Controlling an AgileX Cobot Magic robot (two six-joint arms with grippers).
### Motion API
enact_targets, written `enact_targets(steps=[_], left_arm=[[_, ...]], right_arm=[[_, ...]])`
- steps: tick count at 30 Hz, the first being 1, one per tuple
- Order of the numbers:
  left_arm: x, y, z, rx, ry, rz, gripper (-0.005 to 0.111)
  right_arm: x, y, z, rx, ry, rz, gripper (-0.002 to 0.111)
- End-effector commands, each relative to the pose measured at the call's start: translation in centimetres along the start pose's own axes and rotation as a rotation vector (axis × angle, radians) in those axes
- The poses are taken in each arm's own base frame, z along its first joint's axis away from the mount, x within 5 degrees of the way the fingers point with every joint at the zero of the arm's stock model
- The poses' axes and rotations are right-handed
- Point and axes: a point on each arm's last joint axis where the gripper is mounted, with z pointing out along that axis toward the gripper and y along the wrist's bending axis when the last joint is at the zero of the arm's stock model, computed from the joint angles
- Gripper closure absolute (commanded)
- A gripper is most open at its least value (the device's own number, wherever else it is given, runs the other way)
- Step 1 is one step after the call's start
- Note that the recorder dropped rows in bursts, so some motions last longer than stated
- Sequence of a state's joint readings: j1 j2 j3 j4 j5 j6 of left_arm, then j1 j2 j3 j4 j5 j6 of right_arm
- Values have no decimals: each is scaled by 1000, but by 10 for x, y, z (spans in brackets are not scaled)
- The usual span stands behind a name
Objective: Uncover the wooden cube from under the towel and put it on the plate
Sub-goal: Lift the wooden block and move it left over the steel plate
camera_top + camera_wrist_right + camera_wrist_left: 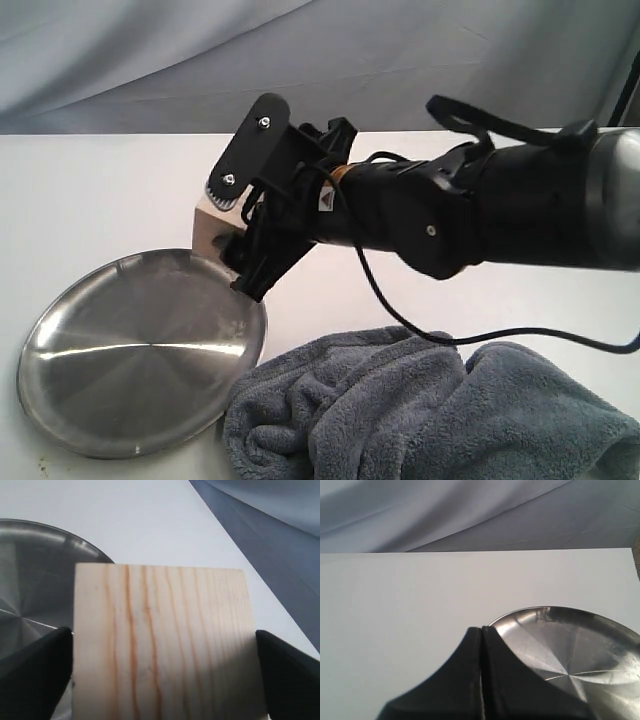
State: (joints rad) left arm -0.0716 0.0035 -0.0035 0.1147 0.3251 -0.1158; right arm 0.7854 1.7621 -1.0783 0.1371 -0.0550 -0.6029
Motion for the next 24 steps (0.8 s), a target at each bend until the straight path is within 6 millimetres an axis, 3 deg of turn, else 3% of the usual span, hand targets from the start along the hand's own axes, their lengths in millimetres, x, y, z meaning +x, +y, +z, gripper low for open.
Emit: enact_targets(steps=[1, 11, 17, 24], left_arm=[[0, 0, 0, 4, -10, -4, 107], [0, 0, 0, 4, -10, -4, 107], [0, 0, 0, 4, -10, -4, 107], [0, 0, 0, 4, -10, -4, 107]], right_arm=[[-9, 9, 11, 30, -93, 59, 108], [-32, 44, 65, -90, -48, 87, 108], [-20, 64, 98, -161, 57, 71, 108], [-12, 76, 112, -186, 91, 103, 108]])
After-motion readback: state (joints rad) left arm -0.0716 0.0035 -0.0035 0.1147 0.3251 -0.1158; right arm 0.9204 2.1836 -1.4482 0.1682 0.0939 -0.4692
